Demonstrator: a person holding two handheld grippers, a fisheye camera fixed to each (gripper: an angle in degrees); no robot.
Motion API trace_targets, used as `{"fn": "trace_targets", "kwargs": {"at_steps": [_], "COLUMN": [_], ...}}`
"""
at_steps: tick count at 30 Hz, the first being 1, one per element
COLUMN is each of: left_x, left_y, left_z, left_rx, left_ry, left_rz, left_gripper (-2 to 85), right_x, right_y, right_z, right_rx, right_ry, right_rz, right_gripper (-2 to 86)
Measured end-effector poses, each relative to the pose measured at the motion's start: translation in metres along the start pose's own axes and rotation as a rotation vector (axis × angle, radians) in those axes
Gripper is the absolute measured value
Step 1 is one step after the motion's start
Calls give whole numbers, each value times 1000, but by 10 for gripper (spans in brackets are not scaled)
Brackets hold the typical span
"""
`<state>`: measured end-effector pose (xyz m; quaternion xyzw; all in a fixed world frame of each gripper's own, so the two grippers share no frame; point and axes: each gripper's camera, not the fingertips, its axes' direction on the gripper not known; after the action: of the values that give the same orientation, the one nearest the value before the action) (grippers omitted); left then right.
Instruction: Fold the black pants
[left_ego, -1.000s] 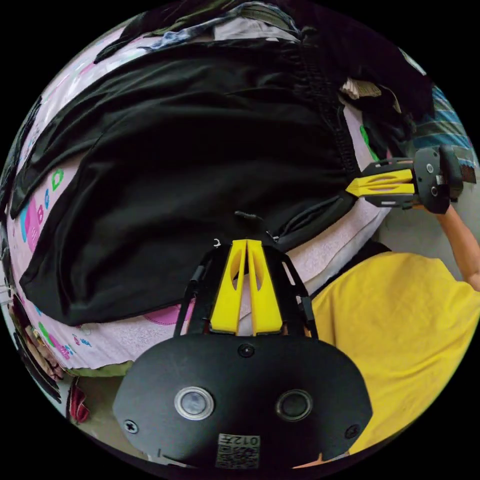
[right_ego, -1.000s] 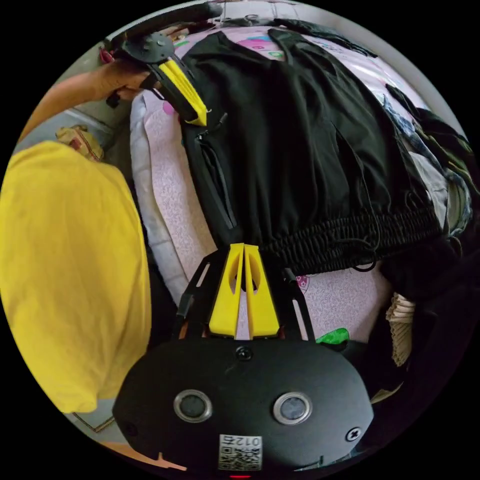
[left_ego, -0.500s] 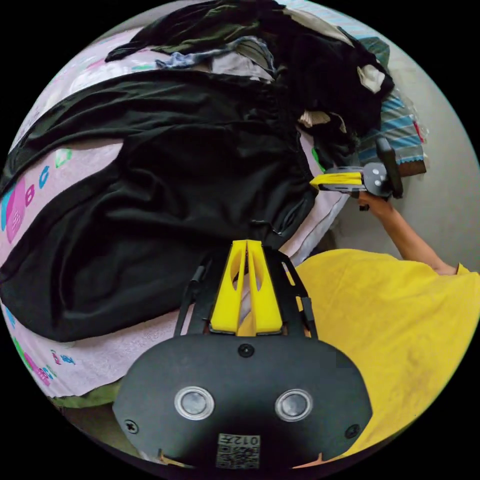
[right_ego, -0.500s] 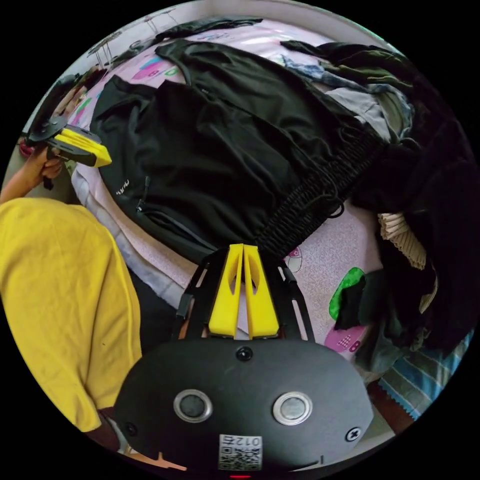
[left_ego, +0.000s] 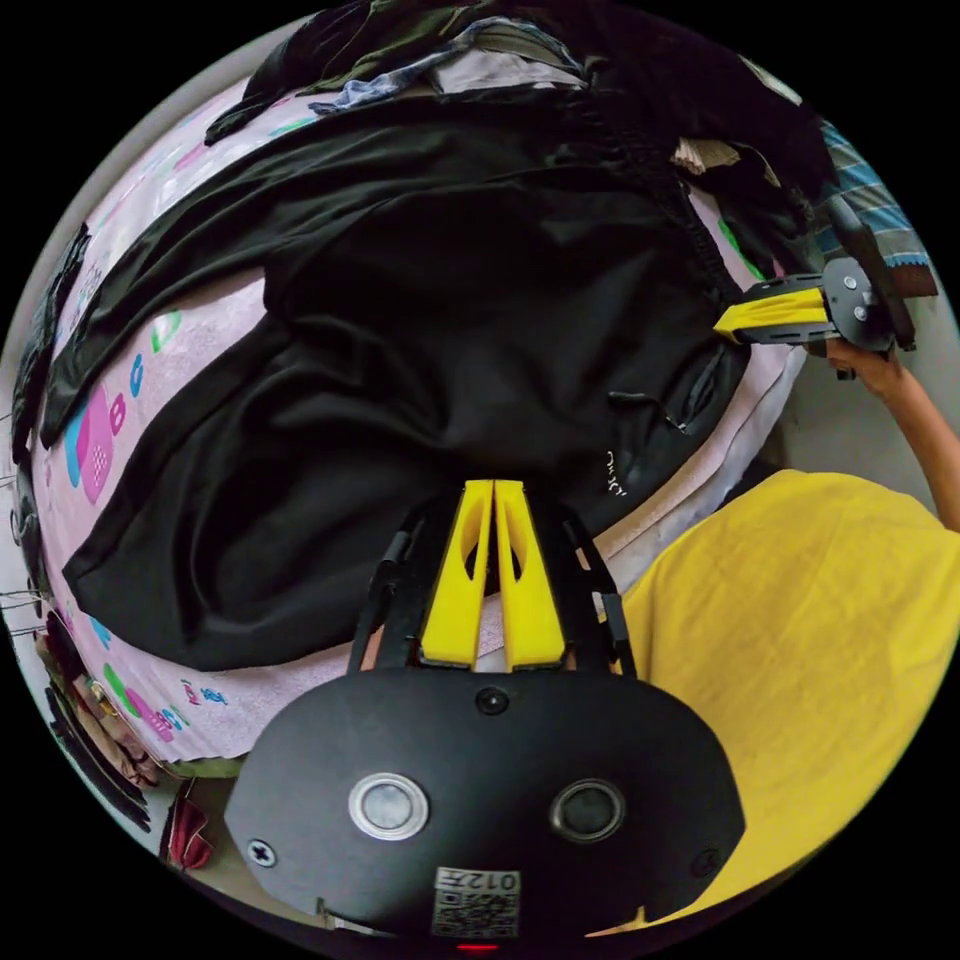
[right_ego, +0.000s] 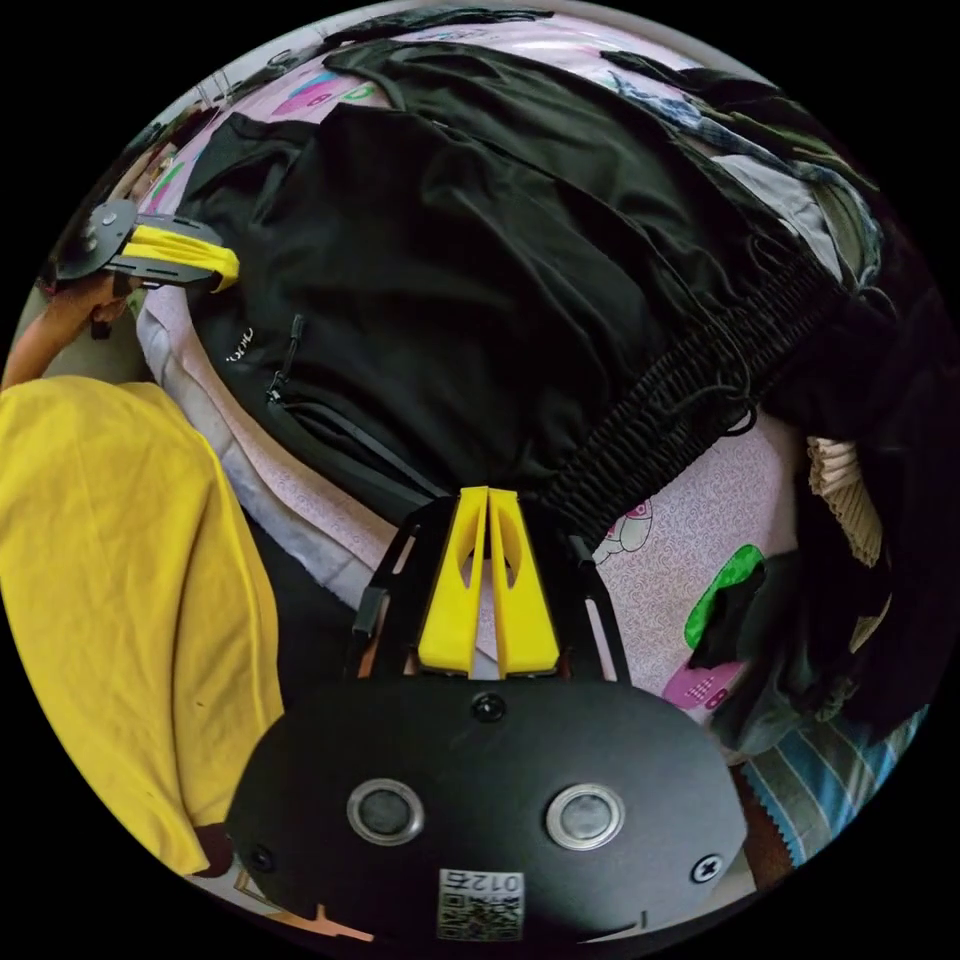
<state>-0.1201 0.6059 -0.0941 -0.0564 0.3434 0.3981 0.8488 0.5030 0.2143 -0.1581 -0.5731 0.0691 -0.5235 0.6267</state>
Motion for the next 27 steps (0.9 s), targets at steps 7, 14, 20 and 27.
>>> {"fn": "trace_targets", "kwargs": {"at_steps": [7, 14, 20, 27], "left_x": [-49, -235, -353, -373], "left_y": [-20, 126, 216, 199], "left_z": [-44, -174, -215, -230], "left_rx": [-35, 591, 568, 533], "left_ry": [337, 437, 296, 281], "left_rz": [7, -759, -1205, -1277], "left_gripper": [8, 20, 76, 68], "right_x": [1, 7, 15, 19], "right_y": [-37, -61, -84, -101], "right_z": [-16, -31, -44, -61], "right_rx": [-105, -154, -229, -283], "right_ry": [-32, -80, -136, -173], "right_rz": [-31, 10, 37, 83], "right_gripper": [7, 7, 7, 7]}}
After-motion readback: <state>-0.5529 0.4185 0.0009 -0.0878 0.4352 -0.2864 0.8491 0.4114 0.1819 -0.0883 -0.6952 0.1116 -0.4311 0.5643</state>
